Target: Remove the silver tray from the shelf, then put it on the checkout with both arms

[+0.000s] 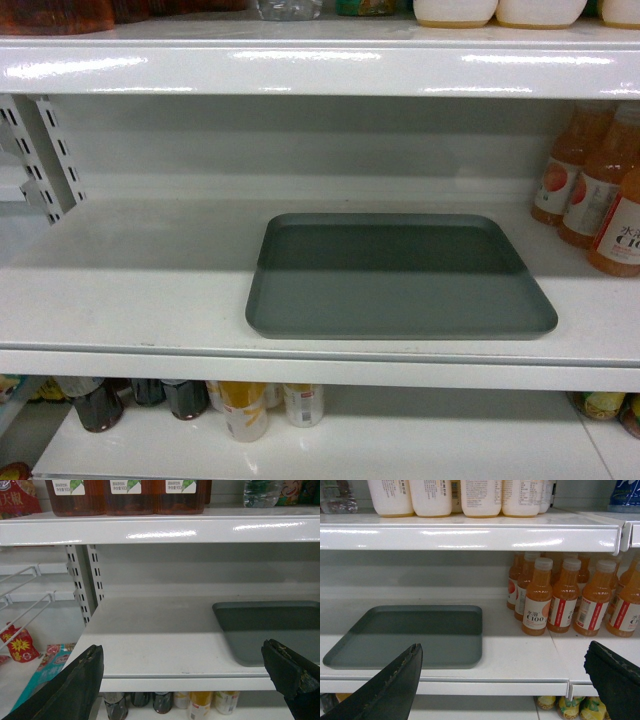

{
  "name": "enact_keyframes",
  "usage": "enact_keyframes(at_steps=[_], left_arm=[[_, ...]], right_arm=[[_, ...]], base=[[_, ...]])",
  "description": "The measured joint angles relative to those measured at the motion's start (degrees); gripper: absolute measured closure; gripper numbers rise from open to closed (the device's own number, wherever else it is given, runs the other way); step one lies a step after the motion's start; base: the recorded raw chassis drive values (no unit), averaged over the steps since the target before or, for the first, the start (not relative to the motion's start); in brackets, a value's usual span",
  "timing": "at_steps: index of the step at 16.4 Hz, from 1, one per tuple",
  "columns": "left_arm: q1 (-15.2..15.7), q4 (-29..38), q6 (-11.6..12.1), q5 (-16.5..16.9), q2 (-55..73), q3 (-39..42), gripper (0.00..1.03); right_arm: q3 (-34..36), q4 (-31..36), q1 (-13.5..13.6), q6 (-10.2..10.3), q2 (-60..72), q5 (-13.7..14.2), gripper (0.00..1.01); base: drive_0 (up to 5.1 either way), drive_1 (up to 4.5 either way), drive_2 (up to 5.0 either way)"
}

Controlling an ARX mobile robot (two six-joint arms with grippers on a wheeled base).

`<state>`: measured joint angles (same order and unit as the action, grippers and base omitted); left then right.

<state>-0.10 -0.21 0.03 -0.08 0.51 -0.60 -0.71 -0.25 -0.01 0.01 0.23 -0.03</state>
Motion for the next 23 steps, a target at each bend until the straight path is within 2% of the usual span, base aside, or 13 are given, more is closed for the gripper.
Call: enact_keyframes(at_steps=[21,22,23], left_arm=[[0.0,0.0,0.0,0.0,0.0,0.0,0.05],[-1.1,-3.8,-0.9,-3.6,1.0,-0.9,0.05],[-8.2,-12.0,-4.7,-17.4,10.2,-5.5,0.05]], right_arm=[[0.0,0.0,0.0,0.0,0.0,0.0,0.03],[-0.3,-1.6,-0.5,-0.5,0.3,-1.4,0.03],[-3.1,-8.8,-3.5,-3.0,5.6,-10.4,0.03]], base=[[0.0,0.00,0.0],[0.0,0.00,0.0],[0.0,0.00,0.0]])
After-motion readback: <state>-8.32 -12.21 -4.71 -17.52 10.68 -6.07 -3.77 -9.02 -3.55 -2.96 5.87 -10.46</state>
